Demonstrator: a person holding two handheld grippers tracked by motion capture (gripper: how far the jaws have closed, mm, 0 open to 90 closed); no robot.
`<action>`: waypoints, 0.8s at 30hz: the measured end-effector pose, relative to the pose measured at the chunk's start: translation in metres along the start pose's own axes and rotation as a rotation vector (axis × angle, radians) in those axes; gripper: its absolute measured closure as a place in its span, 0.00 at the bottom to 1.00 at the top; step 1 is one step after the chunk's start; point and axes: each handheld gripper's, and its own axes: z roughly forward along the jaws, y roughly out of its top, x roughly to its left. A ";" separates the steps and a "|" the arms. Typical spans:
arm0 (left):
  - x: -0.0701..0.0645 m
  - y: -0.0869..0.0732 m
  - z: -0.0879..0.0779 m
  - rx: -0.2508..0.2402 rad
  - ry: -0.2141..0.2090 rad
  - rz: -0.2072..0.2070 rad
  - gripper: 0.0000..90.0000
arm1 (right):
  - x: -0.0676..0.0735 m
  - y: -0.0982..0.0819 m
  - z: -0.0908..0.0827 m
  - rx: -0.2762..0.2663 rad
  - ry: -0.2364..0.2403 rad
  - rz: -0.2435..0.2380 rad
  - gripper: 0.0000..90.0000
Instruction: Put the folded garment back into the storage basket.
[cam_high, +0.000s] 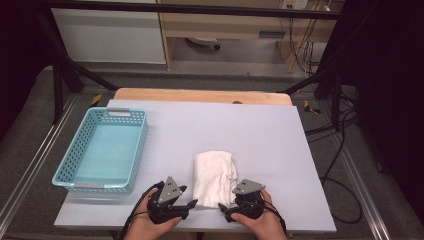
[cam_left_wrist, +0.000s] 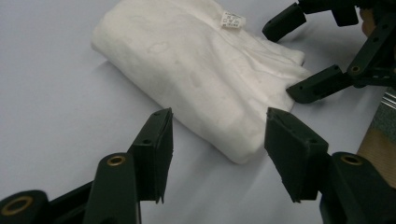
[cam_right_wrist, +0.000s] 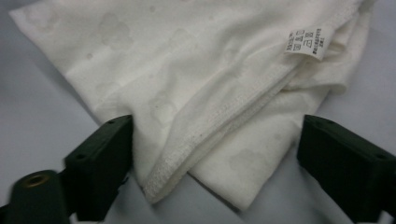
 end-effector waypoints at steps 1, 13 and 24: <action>0.001 0.000 -0.001 -0.002 0.007 -0.003 0.47 | 0.000 0.001 -0.001 -0.006 0.007 -0.002 0.28; 0.020 0.026 -0.003 -0.055 0.081 -0.012 0.42 | 0.000 0.000 -0.004 -0.043 0.049 -0.046 0.88; 0.053 0.068 0.036 -0.035 0.123 -0.024 0.25 | 0.007 -0.003 -0.010 -0.028 0.061 -0.048 0.90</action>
